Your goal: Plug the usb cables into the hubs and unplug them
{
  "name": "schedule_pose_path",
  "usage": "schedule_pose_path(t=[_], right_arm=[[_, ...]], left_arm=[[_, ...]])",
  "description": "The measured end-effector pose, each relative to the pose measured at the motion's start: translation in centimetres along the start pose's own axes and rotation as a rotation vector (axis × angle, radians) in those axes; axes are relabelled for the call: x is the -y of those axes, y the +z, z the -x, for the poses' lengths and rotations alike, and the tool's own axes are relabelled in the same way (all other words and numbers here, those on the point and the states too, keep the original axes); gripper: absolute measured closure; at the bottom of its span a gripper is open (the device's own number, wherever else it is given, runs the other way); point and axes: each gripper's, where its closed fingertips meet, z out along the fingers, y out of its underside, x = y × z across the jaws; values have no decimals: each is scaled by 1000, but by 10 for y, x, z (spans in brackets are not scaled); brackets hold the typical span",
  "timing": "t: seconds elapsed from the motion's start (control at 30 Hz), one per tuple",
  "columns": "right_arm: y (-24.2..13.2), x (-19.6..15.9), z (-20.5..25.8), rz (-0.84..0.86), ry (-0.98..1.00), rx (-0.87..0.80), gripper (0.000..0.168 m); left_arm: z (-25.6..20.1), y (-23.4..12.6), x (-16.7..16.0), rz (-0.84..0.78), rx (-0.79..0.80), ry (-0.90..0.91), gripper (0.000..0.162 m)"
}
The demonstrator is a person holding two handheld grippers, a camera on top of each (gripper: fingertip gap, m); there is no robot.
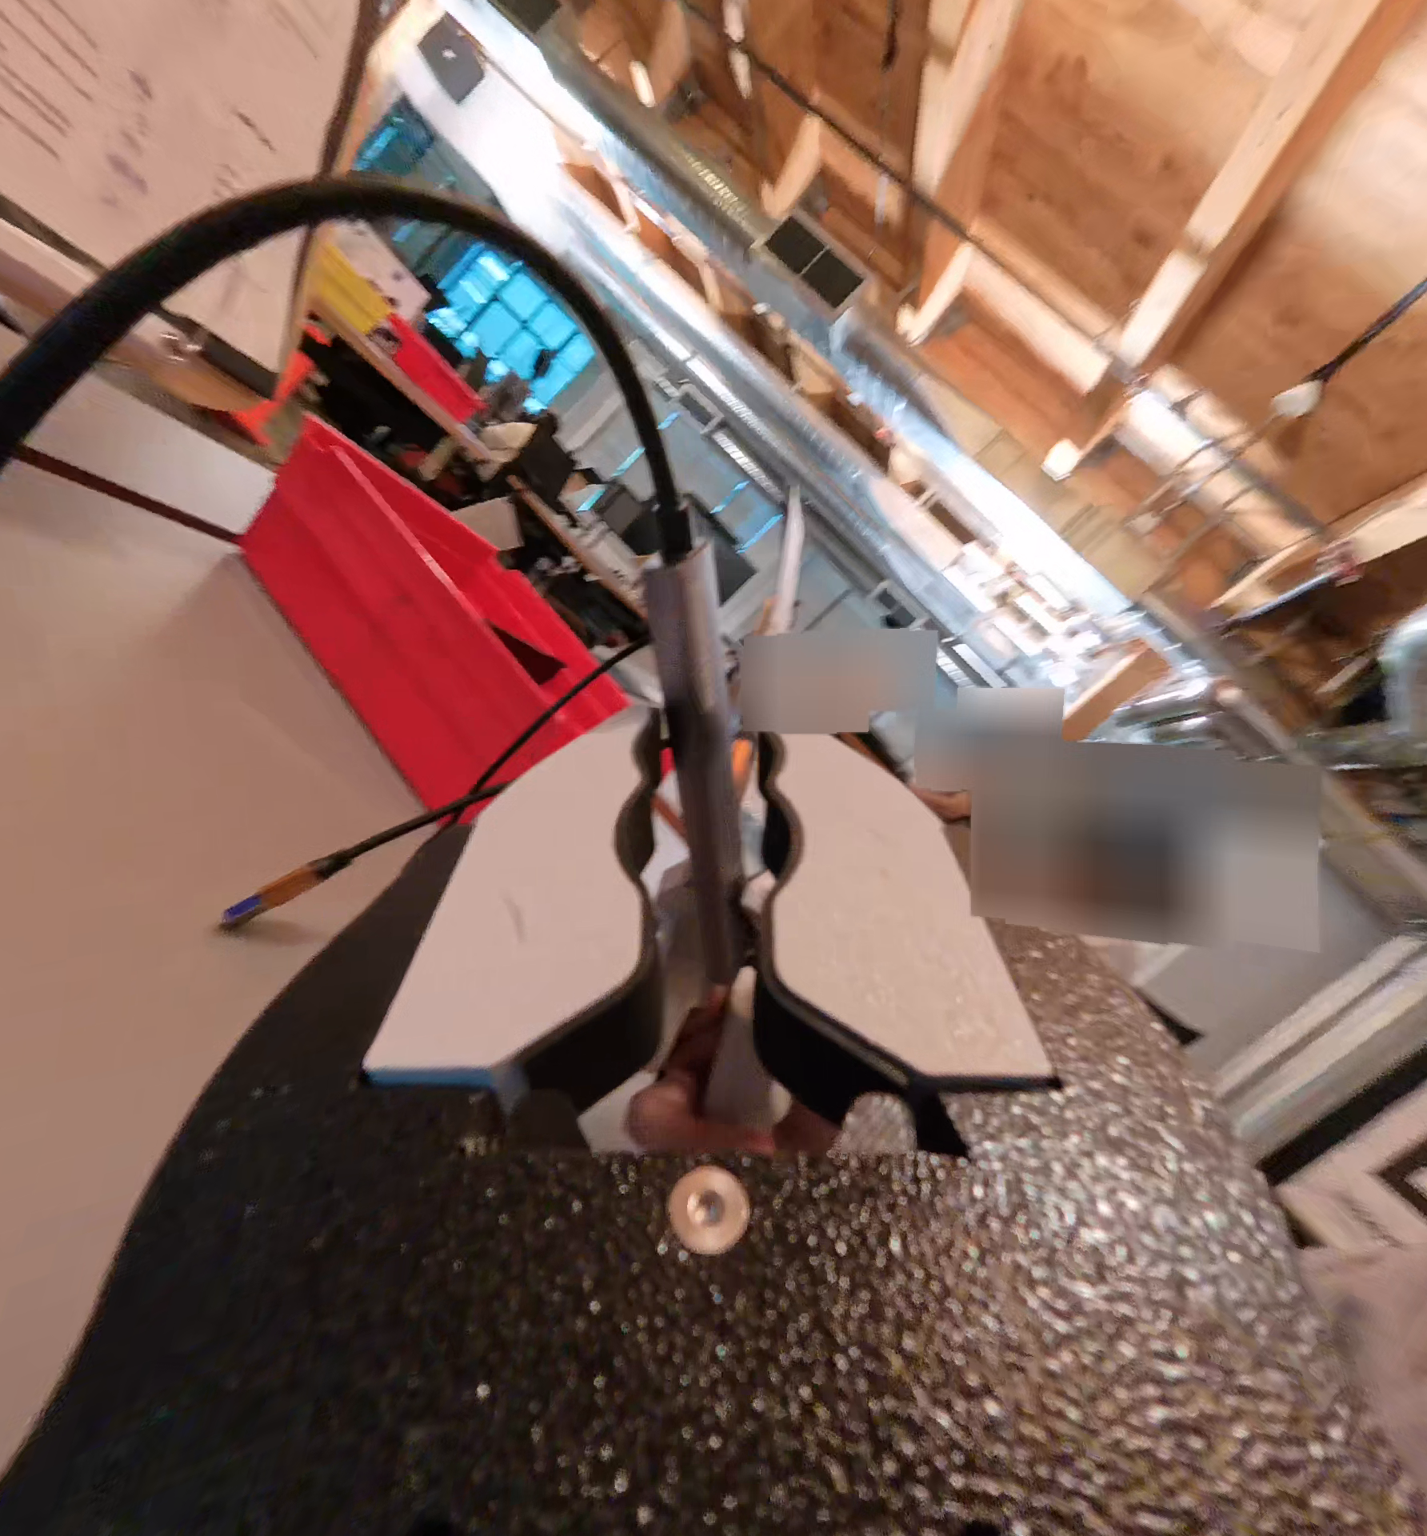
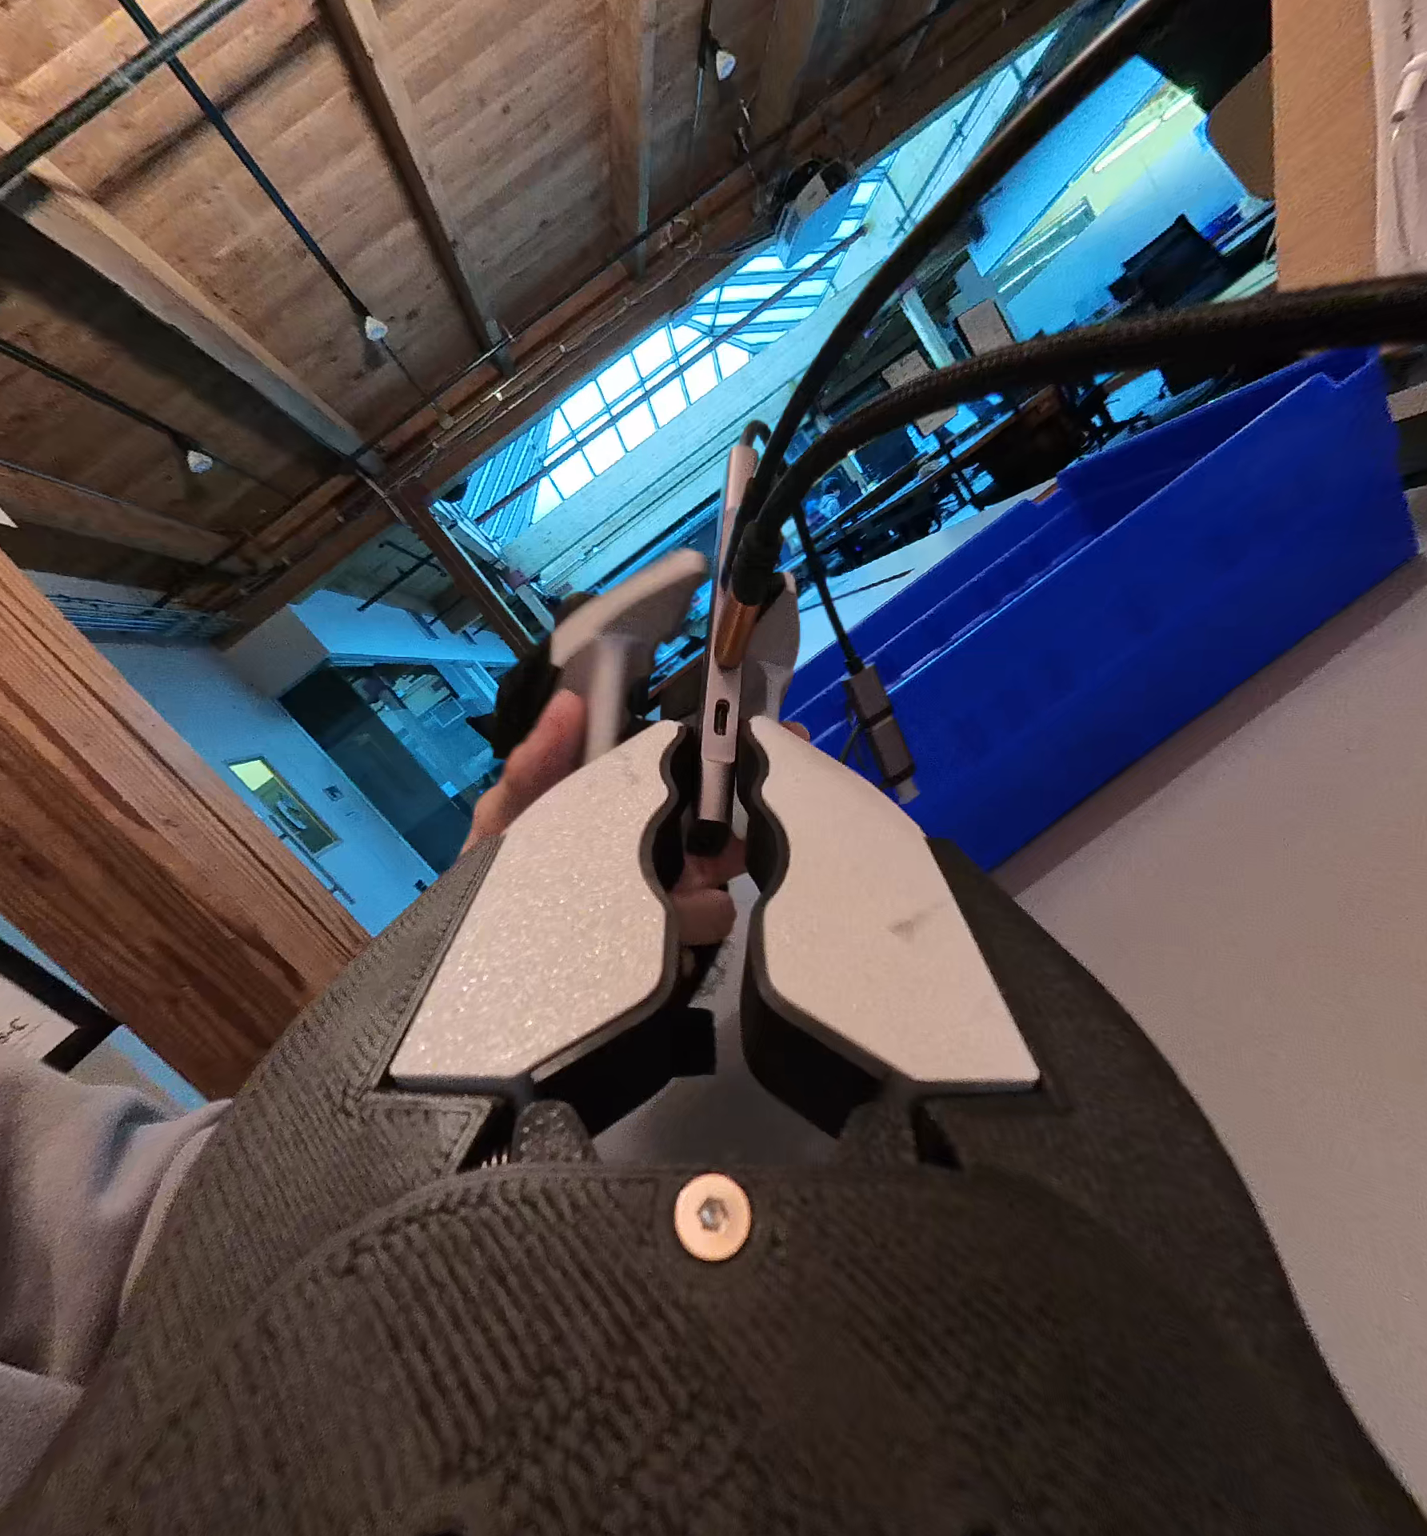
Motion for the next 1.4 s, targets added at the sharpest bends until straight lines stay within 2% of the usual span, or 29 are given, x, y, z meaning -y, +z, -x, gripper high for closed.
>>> schedule_pose_path(t=[0.03,0.1,0.17,0.23,0.27,0.3,0.37,0.43,0.47,0.57,0.6,0.67,0.73,0.83,0.87,0.9,0.97,1.13,1.2,1.27,1.33,1.4], right_arm=[[0,0,0,9,10,0,158],[0,0,2,26,23,12,157],[-1,-7,5,112,60,55,155],[-11,-25,14,351,109,134,124],[-21,-30,18,476,109,148,113],[-32,-31,20,557,50,129,110],[-49,-18,26,606,-182,82,129],[-62,0,33,616,-334,19,140],[-64,12,31,583,-397,-39,139],[-58,56,14,333,-528,-213,129],[-55,59,14,290,-518,-206,135],[-49,45,19,331,-430,-129,141],[-49,20,11,463,-364,-109,146],[-60,-11,-11,659,-356,-143,132],[-61,-12,-16,664,-369,-151,126],[-60,-14,-12,658,-364,-107,130],[-59,-21,3,662,-329,25,150],[-56,-23,14,640,-241,125,155],[-54,-20,15,620,-186,142,157],[-49,-10,7,552,-132,95,158],[-46,9,-3,427,-16,37,159],[-49,28,-10,294,116,34,159]], left_arm=[[3,0,-1,-14,33,38,147],[3,-1,0,-59,56,71,147],[-1,-1,-2,-59,41,96,150],[3,-4,-7,-11,104,168,152],[4,-6,-10,17,135,209,152],[4,-7,-15,52,152,226,152],[10,-10,-25,110,204,222,153],[17,-14,-32,130,244,200,153],[16,-13,-39,159,221,165,153],[7,-7,-72,327,134,134,153],[4,-5,-82,368,119,170,153],[-1,-2,-100,442,96,252,153],[-5,-1,-114,506,83,321,153],[-6,1,-115,491,96,347,153],[-6,1,-114,485,95,341,153],[-6,0,-115,493,80,342,153],[-10,-3,-118,510,31,340,153],[-18,-7,-118,503,-63,359,153],[-19,-6,-115,468,-61,427,153],[-13,-2,-104,385,18,547,149],[-11,1,-94,285,96,769,137],[-10,0,-92,222,161,1036,118]])
